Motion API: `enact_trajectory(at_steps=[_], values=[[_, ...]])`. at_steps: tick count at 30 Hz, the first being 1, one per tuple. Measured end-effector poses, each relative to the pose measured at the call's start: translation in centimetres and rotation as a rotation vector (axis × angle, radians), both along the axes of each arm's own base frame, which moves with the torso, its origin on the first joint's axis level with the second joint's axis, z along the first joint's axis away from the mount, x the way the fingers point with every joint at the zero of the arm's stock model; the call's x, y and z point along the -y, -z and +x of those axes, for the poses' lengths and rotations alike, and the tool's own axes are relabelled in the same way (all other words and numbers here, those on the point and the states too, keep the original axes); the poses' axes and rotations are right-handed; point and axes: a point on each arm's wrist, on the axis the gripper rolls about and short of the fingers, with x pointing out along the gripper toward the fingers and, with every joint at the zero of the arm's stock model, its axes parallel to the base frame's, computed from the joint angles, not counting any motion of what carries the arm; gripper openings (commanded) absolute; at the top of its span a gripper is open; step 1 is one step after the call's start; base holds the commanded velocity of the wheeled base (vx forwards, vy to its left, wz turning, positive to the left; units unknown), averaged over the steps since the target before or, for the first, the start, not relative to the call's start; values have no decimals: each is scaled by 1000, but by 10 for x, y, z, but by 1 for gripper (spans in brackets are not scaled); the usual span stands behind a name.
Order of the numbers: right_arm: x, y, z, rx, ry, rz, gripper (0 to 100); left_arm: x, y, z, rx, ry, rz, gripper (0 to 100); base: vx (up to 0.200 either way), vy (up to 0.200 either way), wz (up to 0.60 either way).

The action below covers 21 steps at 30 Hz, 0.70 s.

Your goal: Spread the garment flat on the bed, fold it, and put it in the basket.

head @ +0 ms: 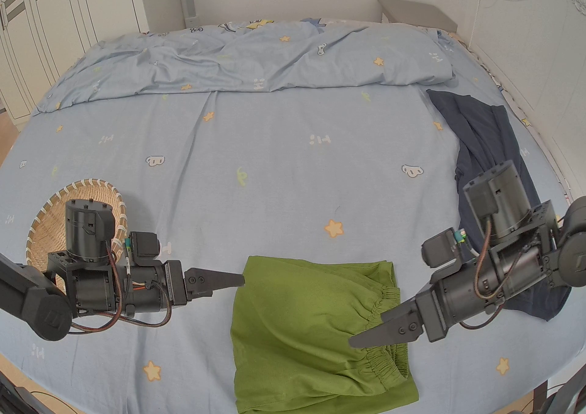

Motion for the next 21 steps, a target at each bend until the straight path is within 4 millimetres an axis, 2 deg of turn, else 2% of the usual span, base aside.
enact_trajectory(at_steps=[5,14,21], values=[[-14,12,9,1,-26,-33,100,-7,20,11,-17,-7,28,100,0,0,0],[-27,29,16,9,-53,-50,100,0,47,29,-29,12,34,100,0,0,0],[-12,51,46,-24,42,-65,100,7,55,31,-54,48,32,100,0,0,0]])
